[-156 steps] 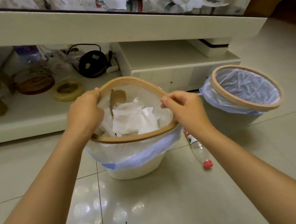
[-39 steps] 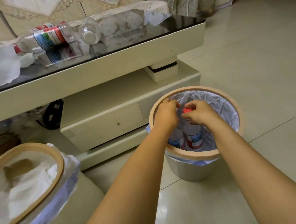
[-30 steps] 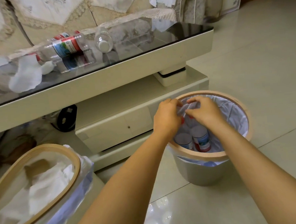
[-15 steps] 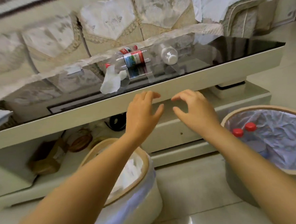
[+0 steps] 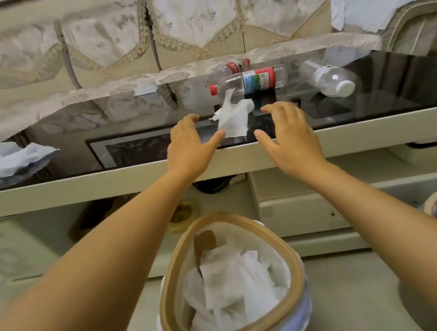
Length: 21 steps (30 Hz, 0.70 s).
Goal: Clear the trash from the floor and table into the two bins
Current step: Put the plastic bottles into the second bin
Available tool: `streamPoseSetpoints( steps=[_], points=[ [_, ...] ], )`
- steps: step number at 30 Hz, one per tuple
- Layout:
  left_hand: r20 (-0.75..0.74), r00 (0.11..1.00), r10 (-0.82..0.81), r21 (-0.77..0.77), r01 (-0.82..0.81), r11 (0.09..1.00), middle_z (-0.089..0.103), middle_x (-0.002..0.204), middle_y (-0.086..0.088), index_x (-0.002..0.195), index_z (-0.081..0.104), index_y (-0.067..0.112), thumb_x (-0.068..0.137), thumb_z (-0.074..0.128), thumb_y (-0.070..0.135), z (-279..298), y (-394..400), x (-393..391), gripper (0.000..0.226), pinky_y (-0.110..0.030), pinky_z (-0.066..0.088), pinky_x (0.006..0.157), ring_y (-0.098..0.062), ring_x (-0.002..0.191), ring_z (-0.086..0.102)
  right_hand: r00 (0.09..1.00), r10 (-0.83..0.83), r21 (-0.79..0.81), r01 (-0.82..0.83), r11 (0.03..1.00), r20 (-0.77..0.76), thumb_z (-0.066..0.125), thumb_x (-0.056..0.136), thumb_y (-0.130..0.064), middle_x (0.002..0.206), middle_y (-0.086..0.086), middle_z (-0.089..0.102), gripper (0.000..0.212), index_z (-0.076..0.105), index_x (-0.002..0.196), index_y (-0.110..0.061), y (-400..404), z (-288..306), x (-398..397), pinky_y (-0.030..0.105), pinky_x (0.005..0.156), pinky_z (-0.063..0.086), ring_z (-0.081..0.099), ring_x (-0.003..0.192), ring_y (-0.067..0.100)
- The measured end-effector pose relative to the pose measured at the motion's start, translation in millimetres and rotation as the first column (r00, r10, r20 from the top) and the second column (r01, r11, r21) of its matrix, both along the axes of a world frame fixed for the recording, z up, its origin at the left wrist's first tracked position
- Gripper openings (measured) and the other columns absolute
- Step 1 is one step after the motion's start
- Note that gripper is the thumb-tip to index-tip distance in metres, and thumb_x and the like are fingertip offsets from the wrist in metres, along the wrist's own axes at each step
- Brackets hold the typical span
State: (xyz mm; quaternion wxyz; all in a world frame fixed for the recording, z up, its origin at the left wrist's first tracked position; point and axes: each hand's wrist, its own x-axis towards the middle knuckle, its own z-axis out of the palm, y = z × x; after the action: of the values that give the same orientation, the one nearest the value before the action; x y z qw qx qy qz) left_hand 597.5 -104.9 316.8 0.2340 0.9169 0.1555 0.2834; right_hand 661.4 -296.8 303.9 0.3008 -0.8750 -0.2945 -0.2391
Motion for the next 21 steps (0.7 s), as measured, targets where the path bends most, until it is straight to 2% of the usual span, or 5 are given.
streamPoseSetpoints(
  steps=[4, 8, 12, 15, 21],
  points=[
    [-0.176, 0.982, -0.074, -0.012, 0.073, 0.997, 0.030, 0.153, -0.004, 0.149, 0.023, 0.019, 0.073, 0.060, 0.073, 9, 22, 32, 0.100, -0.051, 0.029, 0.113, -0.024, 0.142, 0.025, 0.978, -0.092, -0.203, 0.053, 0.978, -0.187, 0.045, 0.095, -0.044, 0.154, 0.009, 0.021, 0.059, 0.027, 0.145, -0.018, 32, 13, 31, 0.044, 0.110, 0.028, 0.021, 0.141, 0.028],
    [-0.275, 0.955, -0.114, 0.032, 0.128, 0.991, 0.022, 0.158, -0.001, 0.152, 0.015, 0.023, 0.068, 0.052, 0.084, 5, 30, 53, 0.110, -0.052, 0.019, 0.117, -0.022, 0.146, 0.016, 0.942, -0.212, -0.349, 0.113, 0.930, -0.259, 0.033, 0.093, -0.061, 0.158, 0.011, 0.016, 0.071, 0.022, 0.149, -0.019, 40, 14, 47, 0.043, 0.117, 0.015, 0.015, 0.145, 0.027],
    [-0.354, 0.924, -0.143, 0.036, 0.166, 0.985, 0.012, 0.161, 0.004, 0.153, 0.008, 0.027, 0.073, 0.043, 0.084, 8, 29, 63, 0.104, -0.051, 0.003, 0.119, -0.016, 0.148, 0.005, 0.910, -0.261, -0.449, 0.097, 0.888, -0.321, 0.025, 0.089, -0.069, 0.160, 0.008, 0.009, 0.078, 0.018, 0.151, -0.021, 44, 20, 53, 0.042, 0.119, 0.006, 0.005, 0.147, 0.024],
    [-0.367, 0.914, -0.173, -0.004, 0.185, 0.983, 0.013, 0.160, 0.007, 0.152, 0.007, 0.031, 0.076, 0.040, 0.082, 13, 32, 72, 0.098, -0.051, 0.000, 0.119, -0.012, 0.148, 0.005, 0.900, -0.284, -0.479, 0.100, 0.872, -0.330, 0.022, 0.089, -0.070, 0.160, 0.007, 0.008, 0.077, 0.017, 0.151, -0.024, 46, 23, 52, 0.042, 0.119, 0.005, 0.002, 0.147, 0.023],
    [-0.404, 0.885, -0.232, -0.029, 0.242, 0.970, 0.010, 0.161, 0.008, 0.153, 0.008, 0.029, 0.082, 0.038, 0.077, 19, 30, 82, 0.091, -0.049, -0.003, 0.119, -0.009, 0.147, 0.002, 0.874, -0.335, -0.531, 0.107, 0.841, -0.353, 0.021, 0.088, -0.068, 0.158, 0.008, 0.020, 0.075, 0.031, 0.147, -0.024, 45, 30, 49, 0.045, 0.116, 0.013, 0.017, 0.145, 0.026]
  ],
)
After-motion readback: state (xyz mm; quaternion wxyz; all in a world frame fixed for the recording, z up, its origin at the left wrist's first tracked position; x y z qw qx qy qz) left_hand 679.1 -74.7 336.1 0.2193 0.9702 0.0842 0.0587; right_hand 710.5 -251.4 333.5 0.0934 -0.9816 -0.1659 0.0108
